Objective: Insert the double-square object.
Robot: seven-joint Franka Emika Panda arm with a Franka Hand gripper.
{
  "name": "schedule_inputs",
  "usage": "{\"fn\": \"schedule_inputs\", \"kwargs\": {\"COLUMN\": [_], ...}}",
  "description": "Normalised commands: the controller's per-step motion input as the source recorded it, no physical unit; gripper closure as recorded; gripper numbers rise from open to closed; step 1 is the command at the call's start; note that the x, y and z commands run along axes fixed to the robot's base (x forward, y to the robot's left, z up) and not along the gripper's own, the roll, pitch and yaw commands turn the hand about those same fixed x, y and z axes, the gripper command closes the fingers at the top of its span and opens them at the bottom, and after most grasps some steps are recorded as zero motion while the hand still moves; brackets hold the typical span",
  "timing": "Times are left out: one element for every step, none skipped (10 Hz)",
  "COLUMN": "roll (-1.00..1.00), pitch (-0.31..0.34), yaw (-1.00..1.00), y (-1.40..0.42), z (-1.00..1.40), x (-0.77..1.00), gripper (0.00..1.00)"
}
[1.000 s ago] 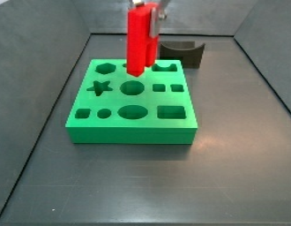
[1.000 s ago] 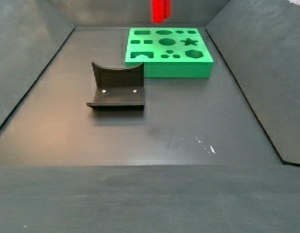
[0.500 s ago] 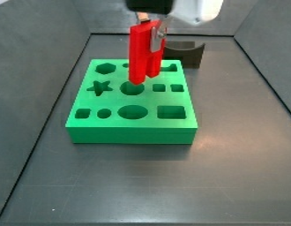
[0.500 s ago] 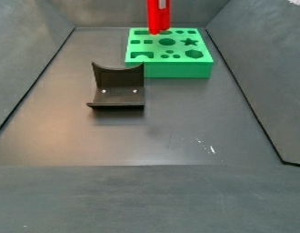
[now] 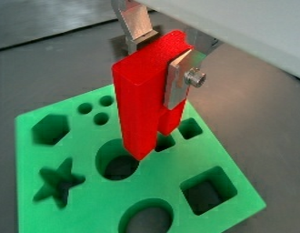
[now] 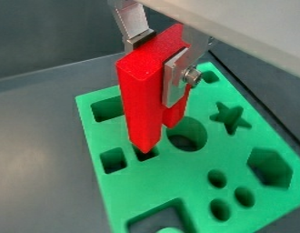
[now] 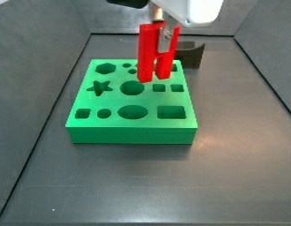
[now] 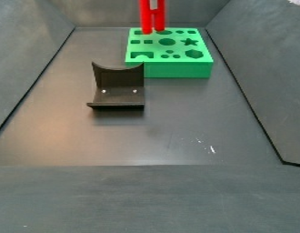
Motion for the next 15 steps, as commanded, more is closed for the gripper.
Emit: {"fn": "schedule_inputs", "kwargs": {"roll": [-0.05,0.0,0.0,0.0,0.0,-0.01,-0.01,0.0,0.0,0.0,0.04,0.04,0.02,0.03,0.07], "pitch": [0.034,0.03,0.004,0.026,0.059,0.029,0.0,0.0,-0.034,-0.083,-0.17,-0.193,-0.181,-0.127,-0.127], "yaw": [-0.89,-0.89,-0.87,-0.76,-0.68,-0.6,-0.46,-0.23,-0.01,0.07,0.24,0.21,0.07,0.0,0.0], "y": [0.08,0.14,0.17,0.12,-0.01,-0.17,-0.27,-0.19,0.0,0.0,0.02,0.0,-0.05,-0.07,-0.13], "z": [-0.21,-0.33,-0.4,-0.36,-0.23,-0.13,-0.12,-0.21,-0.39,-0.44,-0.48,-0.42,-0.31,-0.26,-0.28], "x": [0.19,0.18,0.24,0.33,0.31,0.33,0.25,0.13,0.0,0.0,-0.06,-0.13,-0.16,-0.1,-0.11], "gripper": [1.0,1.0,1.0,1.0,1.0,1.0,1.0,1.0,1.0,1.0,1.0,1.0,1.0,1.0,1.0]}}
